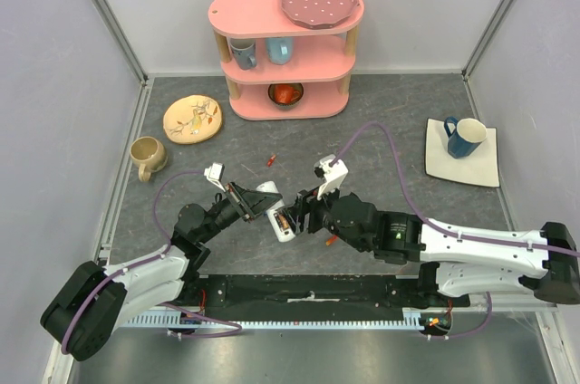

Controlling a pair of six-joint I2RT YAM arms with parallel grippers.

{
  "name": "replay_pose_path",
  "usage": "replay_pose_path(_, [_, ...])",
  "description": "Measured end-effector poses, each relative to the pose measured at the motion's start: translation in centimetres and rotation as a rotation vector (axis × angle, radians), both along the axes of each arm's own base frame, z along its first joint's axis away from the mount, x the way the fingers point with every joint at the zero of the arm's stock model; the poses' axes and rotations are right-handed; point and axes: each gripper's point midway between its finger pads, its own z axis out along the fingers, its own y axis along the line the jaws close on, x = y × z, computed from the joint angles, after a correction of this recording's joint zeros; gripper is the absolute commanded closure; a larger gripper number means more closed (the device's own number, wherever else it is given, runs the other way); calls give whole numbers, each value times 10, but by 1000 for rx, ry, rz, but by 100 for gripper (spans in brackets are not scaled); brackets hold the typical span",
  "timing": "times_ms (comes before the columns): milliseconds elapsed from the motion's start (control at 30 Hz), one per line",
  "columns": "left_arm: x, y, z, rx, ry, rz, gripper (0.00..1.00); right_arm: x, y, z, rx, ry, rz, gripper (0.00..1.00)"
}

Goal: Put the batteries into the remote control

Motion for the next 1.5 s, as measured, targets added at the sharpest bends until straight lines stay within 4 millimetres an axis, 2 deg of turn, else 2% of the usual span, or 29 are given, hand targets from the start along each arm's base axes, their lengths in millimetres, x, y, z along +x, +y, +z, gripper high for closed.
replay_pose_path(167, [0,0,0,2,-4,1,98,3,-11,2,80,67,-28,22])
replay_pose_path(500, [0,0,6,-9,-35,1,98,5,-11,-23,260,274,-4,15])
replay_pose_path(667, [-1,1,11,-18,-59,2,98,8,-13,-36,345,370,-1,14])
replay_pose_path(900, [-1,1,12,-19,-67,3,98,8,-7,-23,480,411,43,14])
replay_pose_path(1200, [-1,0,13,-23,-74,3,98,4,8,-39,491,498,87,14])
replay_pose_path(1500, [-1,1,15,-29,-83,3,98,5,12,-39,515,525,93,15])
